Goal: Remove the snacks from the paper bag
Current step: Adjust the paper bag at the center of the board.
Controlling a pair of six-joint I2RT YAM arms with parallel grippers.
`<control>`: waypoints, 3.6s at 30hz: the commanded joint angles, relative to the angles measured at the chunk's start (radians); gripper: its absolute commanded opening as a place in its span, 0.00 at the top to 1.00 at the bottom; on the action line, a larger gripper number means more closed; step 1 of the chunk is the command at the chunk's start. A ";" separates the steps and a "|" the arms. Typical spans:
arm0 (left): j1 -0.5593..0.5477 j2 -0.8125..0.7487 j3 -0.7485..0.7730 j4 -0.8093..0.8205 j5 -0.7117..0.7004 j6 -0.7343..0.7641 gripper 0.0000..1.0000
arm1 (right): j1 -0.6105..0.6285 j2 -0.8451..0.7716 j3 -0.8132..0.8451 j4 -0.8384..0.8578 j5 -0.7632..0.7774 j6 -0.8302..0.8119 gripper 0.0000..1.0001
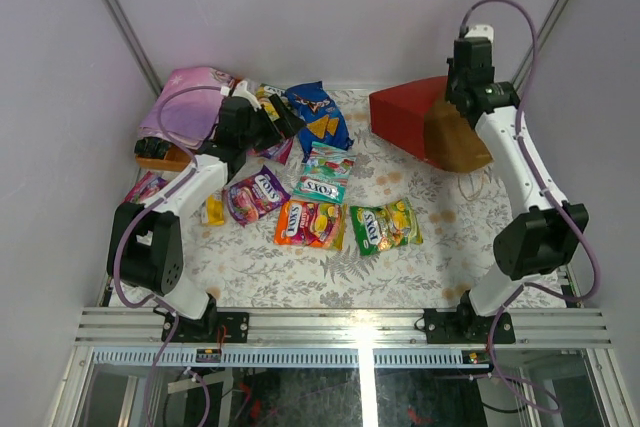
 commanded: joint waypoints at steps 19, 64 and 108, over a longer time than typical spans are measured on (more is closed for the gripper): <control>-0.127 0.128 0.163 -0.044 0.020 0.088 0.00 | 0.095 0.409 0.756 -0.410 -0.047 -0.291 0.43; -0.366 0.101 -0.022 0.078 -0.163 0.503 0.00 | 0.095 -1.097 -0.741 -0.076 0.154 0.351 0.01; -0.204 0.885 0.988 -0.258 -0.153 0.293 0.00 | -0.002 0.043 -0.821 1.052 -0.195 0.425 0.06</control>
